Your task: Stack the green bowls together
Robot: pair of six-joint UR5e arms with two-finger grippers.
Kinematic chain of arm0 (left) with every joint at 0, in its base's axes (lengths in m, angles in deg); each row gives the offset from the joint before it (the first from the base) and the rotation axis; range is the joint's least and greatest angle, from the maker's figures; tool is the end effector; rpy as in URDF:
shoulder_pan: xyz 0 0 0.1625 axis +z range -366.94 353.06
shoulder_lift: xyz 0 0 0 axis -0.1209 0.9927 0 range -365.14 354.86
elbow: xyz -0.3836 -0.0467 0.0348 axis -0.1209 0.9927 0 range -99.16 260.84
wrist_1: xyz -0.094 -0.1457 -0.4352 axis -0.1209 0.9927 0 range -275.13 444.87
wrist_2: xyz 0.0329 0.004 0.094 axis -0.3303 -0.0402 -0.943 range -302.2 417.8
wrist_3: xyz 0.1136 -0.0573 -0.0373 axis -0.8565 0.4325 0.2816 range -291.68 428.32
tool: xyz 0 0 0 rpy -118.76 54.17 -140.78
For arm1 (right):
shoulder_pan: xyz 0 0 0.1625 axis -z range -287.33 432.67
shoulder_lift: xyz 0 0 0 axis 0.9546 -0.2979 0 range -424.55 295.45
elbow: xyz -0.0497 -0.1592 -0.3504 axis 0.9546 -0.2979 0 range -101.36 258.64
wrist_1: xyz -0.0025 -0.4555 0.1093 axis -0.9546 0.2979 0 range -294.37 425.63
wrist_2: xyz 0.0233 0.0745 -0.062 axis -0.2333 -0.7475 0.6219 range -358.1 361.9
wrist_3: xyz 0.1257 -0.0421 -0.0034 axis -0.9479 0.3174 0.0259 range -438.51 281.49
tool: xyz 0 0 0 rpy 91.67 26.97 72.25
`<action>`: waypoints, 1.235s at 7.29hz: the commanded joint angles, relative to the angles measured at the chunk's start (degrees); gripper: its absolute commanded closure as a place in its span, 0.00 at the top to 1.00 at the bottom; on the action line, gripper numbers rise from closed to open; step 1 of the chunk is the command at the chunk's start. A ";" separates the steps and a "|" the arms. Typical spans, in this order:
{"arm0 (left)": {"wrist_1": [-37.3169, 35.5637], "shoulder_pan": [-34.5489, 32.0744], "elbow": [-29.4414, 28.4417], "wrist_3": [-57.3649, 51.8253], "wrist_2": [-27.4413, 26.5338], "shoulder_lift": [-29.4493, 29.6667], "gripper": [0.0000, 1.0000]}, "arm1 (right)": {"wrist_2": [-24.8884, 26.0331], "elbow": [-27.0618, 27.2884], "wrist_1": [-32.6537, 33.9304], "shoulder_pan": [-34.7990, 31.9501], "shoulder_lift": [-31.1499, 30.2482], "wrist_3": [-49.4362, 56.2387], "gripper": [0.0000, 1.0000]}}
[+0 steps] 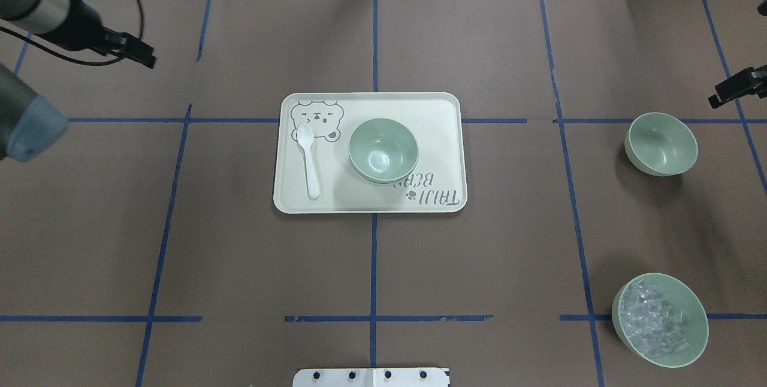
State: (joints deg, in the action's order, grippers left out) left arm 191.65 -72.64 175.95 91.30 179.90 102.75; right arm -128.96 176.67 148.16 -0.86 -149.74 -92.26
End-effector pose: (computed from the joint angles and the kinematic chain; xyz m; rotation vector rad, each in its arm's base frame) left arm 0.2231 -0.6467 0.3788 0.4037 0.7636 0.2160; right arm -0.1250 -0.5873 0.5089 0.1438 -0.7699 -0.1714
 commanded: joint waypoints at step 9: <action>-28.82 -24.92 -5.12 -36.43 16.77 -11.38 1.00 | 3.94 -12.13 -23.12 9.26 -1.38 -15.11 0.91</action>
State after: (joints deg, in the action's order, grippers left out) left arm 162.81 -97.62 170.65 54.88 196.35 91.42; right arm -126.49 168.91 134.82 4.97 -151.13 -101.23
